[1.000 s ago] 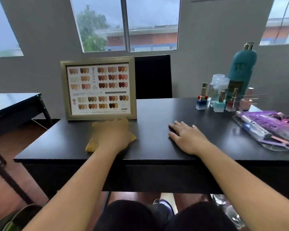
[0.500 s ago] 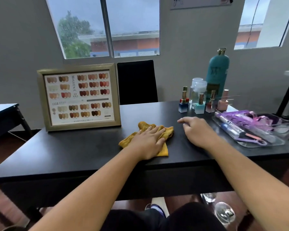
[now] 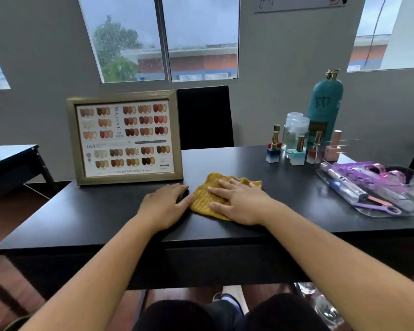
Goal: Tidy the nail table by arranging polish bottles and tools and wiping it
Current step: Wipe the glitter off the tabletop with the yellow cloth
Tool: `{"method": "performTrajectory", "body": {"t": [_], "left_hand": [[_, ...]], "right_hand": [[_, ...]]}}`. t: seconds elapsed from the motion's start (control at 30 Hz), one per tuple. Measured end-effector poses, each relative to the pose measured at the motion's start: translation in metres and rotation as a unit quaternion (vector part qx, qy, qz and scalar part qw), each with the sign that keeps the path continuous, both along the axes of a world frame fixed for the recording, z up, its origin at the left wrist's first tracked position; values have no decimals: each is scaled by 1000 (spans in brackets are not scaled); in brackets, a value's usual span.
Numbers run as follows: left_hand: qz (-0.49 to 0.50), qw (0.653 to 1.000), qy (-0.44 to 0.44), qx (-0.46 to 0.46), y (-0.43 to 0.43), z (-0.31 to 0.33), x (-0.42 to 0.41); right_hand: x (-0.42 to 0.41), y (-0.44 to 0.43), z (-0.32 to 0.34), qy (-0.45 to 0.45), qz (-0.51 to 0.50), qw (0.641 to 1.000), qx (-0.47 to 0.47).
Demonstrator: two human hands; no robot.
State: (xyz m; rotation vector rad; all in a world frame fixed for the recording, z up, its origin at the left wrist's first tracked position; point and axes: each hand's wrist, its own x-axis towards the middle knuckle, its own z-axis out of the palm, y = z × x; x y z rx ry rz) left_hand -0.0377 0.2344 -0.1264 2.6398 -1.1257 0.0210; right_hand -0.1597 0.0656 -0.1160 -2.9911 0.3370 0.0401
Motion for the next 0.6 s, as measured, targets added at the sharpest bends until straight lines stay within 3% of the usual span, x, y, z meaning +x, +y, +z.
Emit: {"method": "performTrajectory", "body": {"t": [0.13, 0.43, 0.5, 0.6], "left_hand": [[1, 1000, -17, 16, 2, 0, 4], [-8, 999, -23, 37, 3, 1, 6], [-8, 999, -19, 35, 3, 2, 7], [-6, 1000, -2, 26, 4, 4, 9]], "right_hand": [[12, -21, 1, 27, -31, 999, -10], [-11, -79, -3, 47, -237, 970, -28], [-8, -64, -3, 46, -232, 971, -24], [-2, -27, -3, 36, -145, 989, -21]]}}
